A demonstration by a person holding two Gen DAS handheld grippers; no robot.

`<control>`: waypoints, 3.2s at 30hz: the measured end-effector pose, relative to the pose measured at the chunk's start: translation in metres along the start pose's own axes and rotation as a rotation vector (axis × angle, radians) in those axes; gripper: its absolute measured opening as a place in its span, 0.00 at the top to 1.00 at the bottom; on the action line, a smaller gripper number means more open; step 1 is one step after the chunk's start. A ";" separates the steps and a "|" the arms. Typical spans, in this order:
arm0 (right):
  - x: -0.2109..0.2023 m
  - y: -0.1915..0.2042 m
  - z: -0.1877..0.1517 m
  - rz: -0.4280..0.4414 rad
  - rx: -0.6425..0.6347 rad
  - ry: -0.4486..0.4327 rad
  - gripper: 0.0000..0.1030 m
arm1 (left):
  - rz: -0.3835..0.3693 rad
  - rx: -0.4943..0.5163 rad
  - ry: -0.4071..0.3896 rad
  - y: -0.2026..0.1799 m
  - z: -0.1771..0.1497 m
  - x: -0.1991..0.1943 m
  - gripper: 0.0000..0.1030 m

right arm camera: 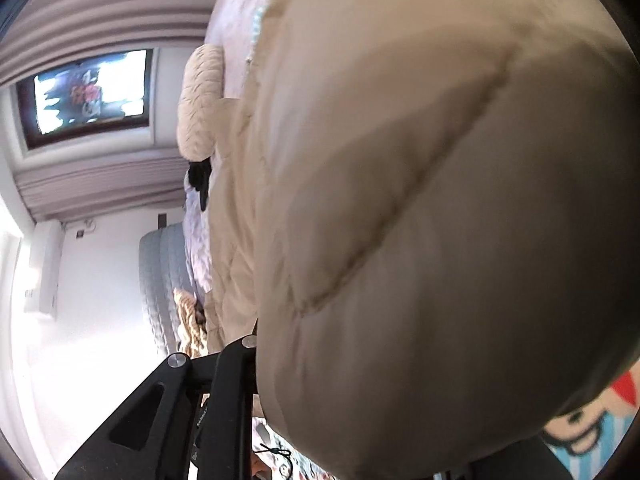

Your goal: Fold large clothes

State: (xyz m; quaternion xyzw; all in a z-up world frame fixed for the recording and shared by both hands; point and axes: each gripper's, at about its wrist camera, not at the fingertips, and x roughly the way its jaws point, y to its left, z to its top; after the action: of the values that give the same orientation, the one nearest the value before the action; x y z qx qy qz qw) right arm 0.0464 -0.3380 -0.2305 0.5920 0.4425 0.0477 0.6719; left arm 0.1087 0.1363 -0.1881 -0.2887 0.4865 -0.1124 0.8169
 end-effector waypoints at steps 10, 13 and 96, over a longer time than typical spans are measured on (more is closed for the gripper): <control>-0.045 -0.028 -0.080 -0.023 0.006 0.031 0.79 | 0.031 0.057 0.124 0.043 -0.098 -0.076 0.80; -0.060 -0.047 -0.115 -0.041 0.050 0.040 0.79 | 0.049 0.027 0.194 0.070 -0.125 -0.091 0.79; 0.003 0.077 -0.236 -0.714 -0.452 0.126 0.61 | 0.215 0.326 0.313 0.108 -0.092 -0.162 0.87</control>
State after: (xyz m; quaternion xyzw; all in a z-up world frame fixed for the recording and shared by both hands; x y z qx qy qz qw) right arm -0.0699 -0.1359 -0.1461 0.2356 0.6382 -0.0563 0.7307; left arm -0.0623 0.2655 -0.1658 -0.0785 0.6102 -0.1451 0.7748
